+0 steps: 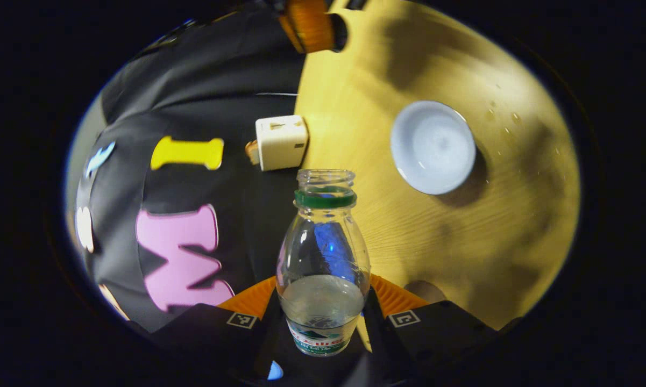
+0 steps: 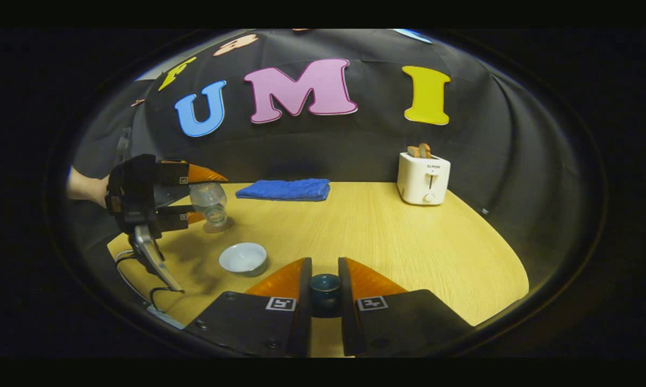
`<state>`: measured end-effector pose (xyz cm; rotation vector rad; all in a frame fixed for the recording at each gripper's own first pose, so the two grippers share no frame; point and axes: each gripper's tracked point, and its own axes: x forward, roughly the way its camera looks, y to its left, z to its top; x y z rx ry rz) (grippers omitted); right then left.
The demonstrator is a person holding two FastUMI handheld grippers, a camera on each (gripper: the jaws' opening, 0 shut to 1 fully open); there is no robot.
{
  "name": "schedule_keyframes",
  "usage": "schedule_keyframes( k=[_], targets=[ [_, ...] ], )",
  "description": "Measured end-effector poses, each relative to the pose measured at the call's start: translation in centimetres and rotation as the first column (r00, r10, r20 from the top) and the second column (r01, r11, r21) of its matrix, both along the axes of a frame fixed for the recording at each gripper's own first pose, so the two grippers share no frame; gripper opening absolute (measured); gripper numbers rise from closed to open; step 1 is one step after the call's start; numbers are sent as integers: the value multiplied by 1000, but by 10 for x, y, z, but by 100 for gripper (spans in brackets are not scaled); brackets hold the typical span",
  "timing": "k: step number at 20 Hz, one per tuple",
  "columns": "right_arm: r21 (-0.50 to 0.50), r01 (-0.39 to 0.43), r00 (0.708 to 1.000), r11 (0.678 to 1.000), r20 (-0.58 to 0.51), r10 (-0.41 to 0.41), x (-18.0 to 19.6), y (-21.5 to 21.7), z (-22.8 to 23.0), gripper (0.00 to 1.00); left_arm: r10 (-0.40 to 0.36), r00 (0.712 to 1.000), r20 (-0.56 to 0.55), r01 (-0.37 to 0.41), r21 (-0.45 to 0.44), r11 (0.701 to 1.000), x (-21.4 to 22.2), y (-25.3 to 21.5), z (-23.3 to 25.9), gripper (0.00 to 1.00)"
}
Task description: Open the teacup lid with one hand, grasp the water bottle and pour water into the teacup with the other hand; after pouring, place the water bottle on the coaster and then close the teacup lid.
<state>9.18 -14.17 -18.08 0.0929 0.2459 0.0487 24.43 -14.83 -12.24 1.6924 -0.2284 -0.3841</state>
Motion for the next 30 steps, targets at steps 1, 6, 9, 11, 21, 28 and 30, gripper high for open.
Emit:
schedule_keyframes(
  k=[1,6,9,11,21,28,30],
  targets=[
    [-1,-2,1000,1000,1,2,3,2,2,26,20,1000,-23,-22,-84,996,-2,2,6,73],
    [-11,-10,1000,1000,-2,10,20,20,10,26,61,979,-194,-155,-518,841,-8,32,38,73],
    [-12,-18,1000,1000,-1,18,29,32,15,26,-3,965,-262,-197,-732,653,-9,47,63,73],
    [-16,-18,1000,1000,-1,18,36,39,18,26,-82,946,-315,-240,-845,479,-6,57,73,73],
    [18,-17,1000,1000,6,17,53,68,16,26,-301,889,-345,-388,-917,-95,68,97,34,74],
    [25,-4,1000,1000,-2,4,56,66,11,26,-270,891,-365,-404,-909,-102,84,103,3,75],
    [28,-9,1000,1000,-1,9,57,70,11,26,-260,891,-372,-409,-906,-108,89,104,-4,74]
  ],
)
